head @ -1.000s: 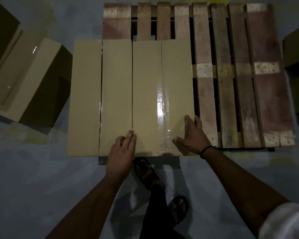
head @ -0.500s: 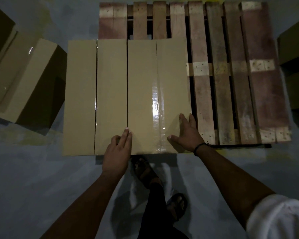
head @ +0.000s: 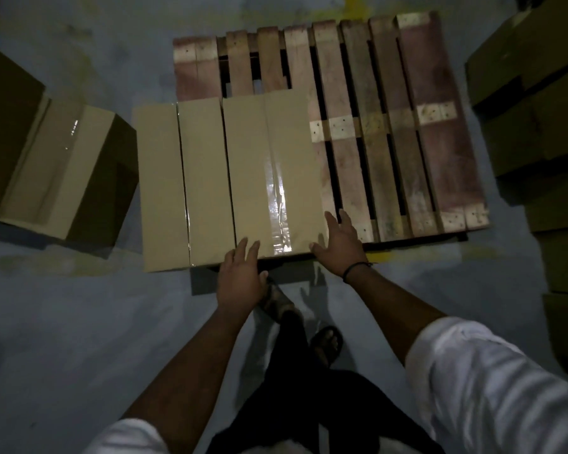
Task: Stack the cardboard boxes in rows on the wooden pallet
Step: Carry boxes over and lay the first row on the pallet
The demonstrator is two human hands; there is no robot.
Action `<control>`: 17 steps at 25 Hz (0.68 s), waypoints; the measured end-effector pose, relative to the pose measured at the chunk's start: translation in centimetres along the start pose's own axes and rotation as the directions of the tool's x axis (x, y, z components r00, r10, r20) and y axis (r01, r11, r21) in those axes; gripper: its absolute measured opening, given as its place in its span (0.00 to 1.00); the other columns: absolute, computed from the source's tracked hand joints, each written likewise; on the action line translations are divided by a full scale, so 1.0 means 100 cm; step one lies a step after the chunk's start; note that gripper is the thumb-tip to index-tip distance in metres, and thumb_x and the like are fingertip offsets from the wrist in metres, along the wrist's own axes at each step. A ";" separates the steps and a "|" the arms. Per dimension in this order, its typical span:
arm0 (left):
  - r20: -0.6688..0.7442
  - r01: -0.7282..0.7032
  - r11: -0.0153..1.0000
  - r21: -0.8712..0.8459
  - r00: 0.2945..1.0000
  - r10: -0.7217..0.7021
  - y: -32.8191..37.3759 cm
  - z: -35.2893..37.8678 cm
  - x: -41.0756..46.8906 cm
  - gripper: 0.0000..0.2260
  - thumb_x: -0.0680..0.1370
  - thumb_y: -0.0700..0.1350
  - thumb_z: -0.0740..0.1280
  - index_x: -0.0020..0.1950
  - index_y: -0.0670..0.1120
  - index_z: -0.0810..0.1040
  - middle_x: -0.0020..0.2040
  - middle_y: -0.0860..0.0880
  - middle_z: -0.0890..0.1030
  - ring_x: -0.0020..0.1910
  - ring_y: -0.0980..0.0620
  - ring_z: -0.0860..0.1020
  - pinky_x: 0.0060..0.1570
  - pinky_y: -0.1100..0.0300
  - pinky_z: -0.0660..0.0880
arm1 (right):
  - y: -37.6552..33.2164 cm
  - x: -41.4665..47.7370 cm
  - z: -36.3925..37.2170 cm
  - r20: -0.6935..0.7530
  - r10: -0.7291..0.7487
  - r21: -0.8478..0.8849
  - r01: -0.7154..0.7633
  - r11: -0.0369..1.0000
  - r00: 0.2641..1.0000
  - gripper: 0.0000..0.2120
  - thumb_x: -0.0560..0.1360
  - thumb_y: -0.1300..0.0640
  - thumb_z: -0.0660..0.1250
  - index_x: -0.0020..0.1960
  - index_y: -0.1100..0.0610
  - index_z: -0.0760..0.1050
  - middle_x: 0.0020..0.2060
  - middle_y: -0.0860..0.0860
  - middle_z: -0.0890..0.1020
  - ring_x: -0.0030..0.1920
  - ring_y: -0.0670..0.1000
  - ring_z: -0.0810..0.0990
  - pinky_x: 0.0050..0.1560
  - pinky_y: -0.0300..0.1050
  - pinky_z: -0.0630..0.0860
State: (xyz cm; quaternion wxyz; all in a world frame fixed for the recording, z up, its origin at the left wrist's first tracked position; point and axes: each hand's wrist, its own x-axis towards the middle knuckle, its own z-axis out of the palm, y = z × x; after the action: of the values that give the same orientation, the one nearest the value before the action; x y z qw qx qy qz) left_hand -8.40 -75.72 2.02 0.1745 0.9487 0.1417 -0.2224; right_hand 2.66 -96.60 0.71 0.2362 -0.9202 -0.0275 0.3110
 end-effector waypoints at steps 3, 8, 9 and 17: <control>-0.037 -0.033 0.998 -0.051 0.999 0.031 0.036 -0.034 -0.037 0.29 0.78 0.49 0.69 0.78 0.48 0.66 0.77 0.45 0.67 0.70 0.40 0.67 0.69 0.48 0.67 | -0.004 -0.055 -0.041 -0.044 -0.030 0.022 0.031 0.999 0.999 0.39 0.77 0.44 0.68 0.81 0.52 0.54 0.80 0.55 0.52 0.77 0.61 0.58 0.73 0.58 0.64; -0.114 -0.143 0.987 -0.074 0.984 0.134 0.088 -0.081 -0.080 0.24 0.78 0.50 0.70 0.73 0.49 0.72 0.67 0.44 0.78 0.63 0.40 0.75 0.60 0.49 0.74 | 0.012 -0.133 -0.097 -0.182 -0.084 0.056 0.096 0.994 0.980 0.33 0.78 0.47 0.67 0.79 0.54 0.61 0.77 0.56 0.63 0.74 0.60 0.63 0.71 0.57 0.67; -0.127 -0.172 0.982 -0.082 0.979 0.161 0.100 -0.089 -0.087 0.23 0.78 0.51 0.70 0.73 0.49 0.73 0.66 0.45 0.79 0.62 0.41 0.76 0.59 0.49 0.75 | 0.019 -0.147 -0.107 -0.216 -0.084 0.083 0.104 0.991 0.973 0.32 0.78 0.47 0.67 0.78 0.55 0.63 0.76 0.56 0.65 0.73 0.60 0.65 0.71 0.57 0.68; -0.085 -0.399 0.912 -0.101 0.916 0.391 0.211 -0.112 -0.120 0.18 0.79 0.53 0.68 0.68 0.51 0.78 0.63 0.50 0.81 0.61 0.49 0.78 0.57 0.56 0.77 | 0.094 -0.235 -0.172 -0.429 0.087 0.259 0.030 0.965 0.899 0.26 0.78 0.52 0.68 0.74 0.57 0.68 0.71 0.56 0.70 0.70 0.57 0.69 0.66 0.55 0.73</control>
State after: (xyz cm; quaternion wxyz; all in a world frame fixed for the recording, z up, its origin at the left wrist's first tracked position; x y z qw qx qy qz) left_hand -7.21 -92.61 22.70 0.2663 0.9524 -0.0349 -0.1441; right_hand -7.05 -116.75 21.54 0.3502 -0.9277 0.0805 0.1014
